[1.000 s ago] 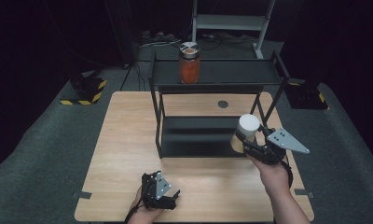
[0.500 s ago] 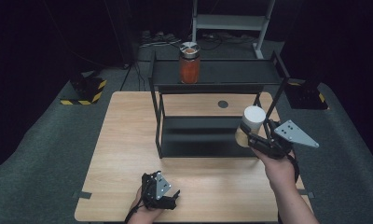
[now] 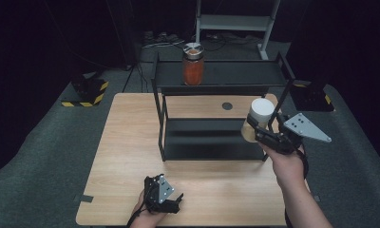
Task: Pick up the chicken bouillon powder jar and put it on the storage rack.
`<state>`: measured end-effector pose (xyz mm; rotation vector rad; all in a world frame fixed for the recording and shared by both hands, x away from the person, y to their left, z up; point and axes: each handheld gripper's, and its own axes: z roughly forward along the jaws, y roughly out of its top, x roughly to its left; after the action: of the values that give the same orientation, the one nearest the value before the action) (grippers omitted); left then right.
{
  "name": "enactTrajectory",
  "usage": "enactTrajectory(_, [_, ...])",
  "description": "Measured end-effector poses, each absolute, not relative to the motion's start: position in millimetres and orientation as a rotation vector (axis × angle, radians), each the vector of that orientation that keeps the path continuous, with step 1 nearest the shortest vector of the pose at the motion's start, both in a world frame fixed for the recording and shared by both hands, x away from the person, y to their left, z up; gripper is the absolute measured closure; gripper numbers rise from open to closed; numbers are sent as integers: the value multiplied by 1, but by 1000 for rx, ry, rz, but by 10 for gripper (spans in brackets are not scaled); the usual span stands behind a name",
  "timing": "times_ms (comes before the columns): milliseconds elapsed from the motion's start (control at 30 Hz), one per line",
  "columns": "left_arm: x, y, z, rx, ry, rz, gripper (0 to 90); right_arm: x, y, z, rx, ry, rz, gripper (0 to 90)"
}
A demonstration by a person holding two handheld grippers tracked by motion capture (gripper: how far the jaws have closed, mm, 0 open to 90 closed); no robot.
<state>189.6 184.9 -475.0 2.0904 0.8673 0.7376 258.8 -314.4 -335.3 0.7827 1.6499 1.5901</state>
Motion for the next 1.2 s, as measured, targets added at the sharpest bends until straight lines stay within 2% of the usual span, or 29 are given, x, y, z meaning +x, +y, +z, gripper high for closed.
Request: enactTrajectory(1200, [189, 188, -476, 2080, 850, 731, 12, 276, -303, -284, 762, 1566, 1625, 336])
